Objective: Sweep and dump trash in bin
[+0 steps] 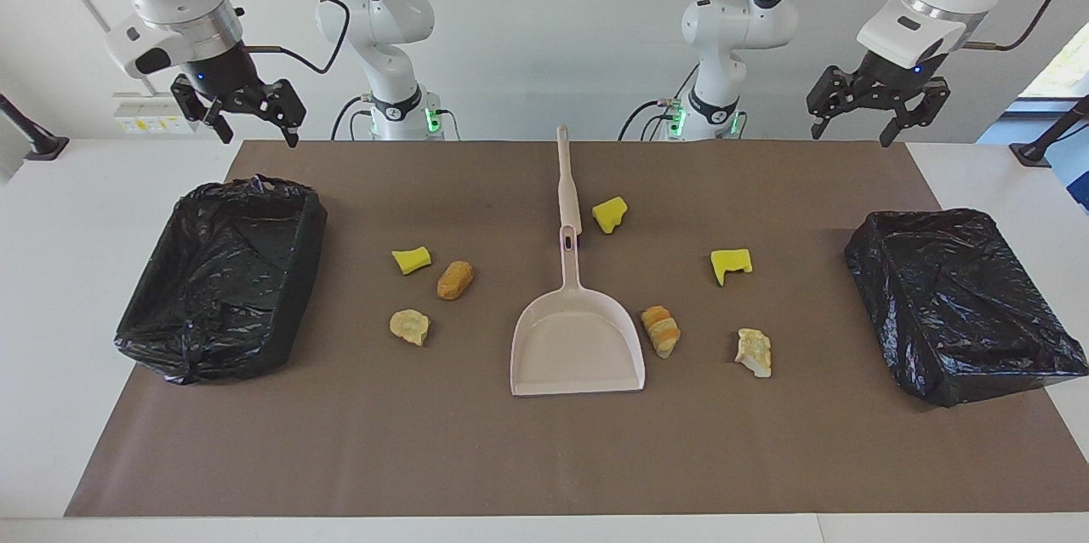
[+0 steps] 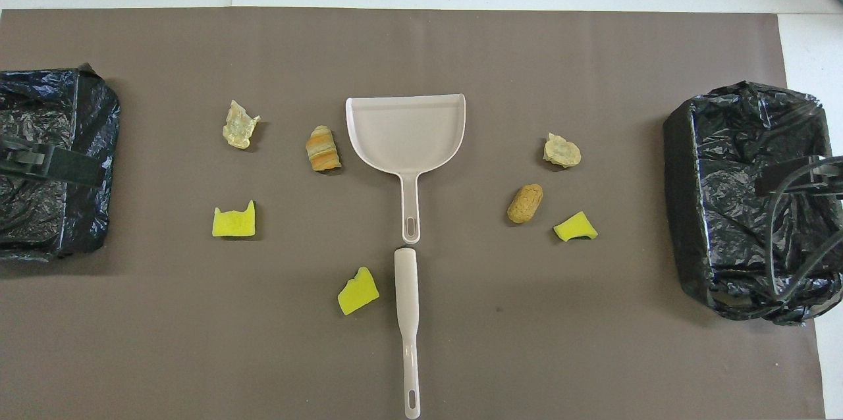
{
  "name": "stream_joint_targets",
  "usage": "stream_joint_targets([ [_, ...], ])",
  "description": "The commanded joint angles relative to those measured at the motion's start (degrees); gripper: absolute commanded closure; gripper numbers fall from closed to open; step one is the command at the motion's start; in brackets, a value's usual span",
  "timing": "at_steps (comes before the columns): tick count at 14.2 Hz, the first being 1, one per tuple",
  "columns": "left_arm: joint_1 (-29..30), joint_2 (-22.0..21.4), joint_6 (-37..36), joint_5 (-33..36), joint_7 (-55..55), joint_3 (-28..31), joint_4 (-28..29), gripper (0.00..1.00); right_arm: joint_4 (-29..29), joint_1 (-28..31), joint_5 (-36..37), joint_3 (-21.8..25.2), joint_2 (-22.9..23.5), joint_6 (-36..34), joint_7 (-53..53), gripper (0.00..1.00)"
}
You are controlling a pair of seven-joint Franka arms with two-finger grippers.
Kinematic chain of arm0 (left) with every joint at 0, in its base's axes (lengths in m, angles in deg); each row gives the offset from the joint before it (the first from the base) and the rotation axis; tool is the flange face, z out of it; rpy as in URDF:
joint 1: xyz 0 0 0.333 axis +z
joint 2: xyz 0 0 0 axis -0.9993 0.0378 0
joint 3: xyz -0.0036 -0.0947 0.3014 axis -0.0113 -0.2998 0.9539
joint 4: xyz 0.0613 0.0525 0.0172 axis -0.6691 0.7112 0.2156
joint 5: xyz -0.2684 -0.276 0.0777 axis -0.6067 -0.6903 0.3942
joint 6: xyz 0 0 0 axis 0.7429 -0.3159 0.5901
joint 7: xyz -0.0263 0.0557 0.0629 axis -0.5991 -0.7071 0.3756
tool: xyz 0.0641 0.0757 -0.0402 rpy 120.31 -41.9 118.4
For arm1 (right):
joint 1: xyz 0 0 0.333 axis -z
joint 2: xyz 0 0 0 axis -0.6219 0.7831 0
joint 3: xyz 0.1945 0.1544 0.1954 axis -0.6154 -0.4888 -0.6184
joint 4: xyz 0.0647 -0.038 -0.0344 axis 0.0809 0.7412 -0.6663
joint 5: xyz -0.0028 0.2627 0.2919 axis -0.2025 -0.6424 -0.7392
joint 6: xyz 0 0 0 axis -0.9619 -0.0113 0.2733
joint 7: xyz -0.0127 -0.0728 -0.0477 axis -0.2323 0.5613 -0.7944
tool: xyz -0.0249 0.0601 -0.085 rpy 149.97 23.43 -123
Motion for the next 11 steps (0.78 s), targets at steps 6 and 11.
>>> stream_joint_targets([
  [6,-5.32,-7.38,1.76,-0.16,8.08,-1.81,12.33,0.00,0.33,0.25,-1.20,-0.03,-0.54,0.63,0.12,0.00],
  [11,-16.99,-14.15,11.07,-1.30,22.39,-1.81,28.85,0.00,0.33,0.25,-1.20,-0.03,-0.54,0.63,0.12,0.00],
])
